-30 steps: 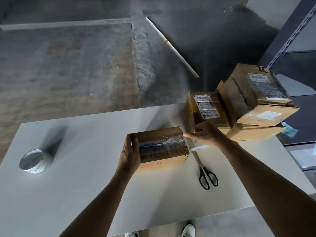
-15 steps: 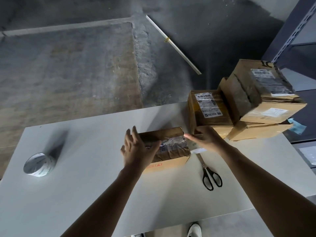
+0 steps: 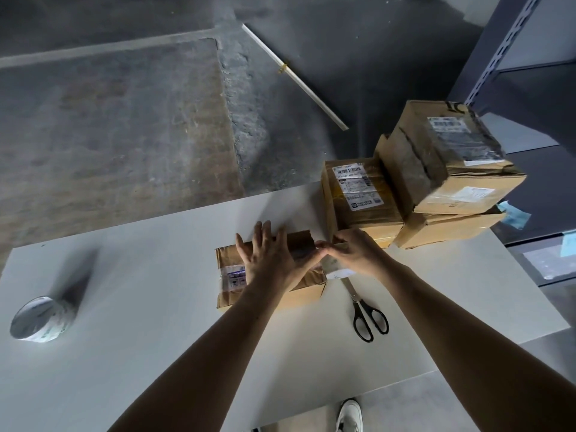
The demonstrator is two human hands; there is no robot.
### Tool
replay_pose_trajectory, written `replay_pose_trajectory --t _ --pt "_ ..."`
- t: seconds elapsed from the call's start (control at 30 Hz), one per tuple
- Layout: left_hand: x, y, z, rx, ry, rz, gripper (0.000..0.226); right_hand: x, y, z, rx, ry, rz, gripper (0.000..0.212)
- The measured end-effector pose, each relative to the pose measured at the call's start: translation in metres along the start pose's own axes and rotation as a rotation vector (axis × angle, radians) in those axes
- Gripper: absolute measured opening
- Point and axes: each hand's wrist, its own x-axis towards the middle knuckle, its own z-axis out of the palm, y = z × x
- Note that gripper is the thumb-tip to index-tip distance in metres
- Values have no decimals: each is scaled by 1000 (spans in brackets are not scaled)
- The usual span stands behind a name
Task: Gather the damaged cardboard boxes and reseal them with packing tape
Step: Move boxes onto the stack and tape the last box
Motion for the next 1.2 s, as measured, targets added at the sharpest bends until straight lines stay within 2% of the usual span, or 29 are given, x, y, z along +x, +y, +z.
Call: replay_pose_trajectory --t 0.07,0.17,0.3,0.43,0.6,0.8,0.97,1.07,1.2 --pt "0 -7 -4 11 -15 -34 120 -2 -2 -1 8 8 -1 28" --pt "-4 -25 -9 43 -3 -76 118 -1 0 1 18 1 -3 52" --pt "-12 -43 -9 -13 6 -142 119 0 3 2 8 -20 11 49" --pt "-18 -62 -12 -105 5 -203 131 -1 -4 0 -37 -19 38 30" --pt "-24 -78 -11 -358 3 -240 140 -2 -7 -2 -51 -8 50 41" --pt "-25 -96 -11 -595 -40 -216 118 -1 -4 2 -38 -13 44 35" --pt "-28 -113 -15 -771 -129 -166 77 -4 -5 3 14 -1 47 38" --pt "-30 -118 -17 -707 -143 -130 70 -7 -6 5 17 31 69 38" --pt "-25 -112 -30 -598 -187 -119 65 -11 -13 8 29 97 88 29"
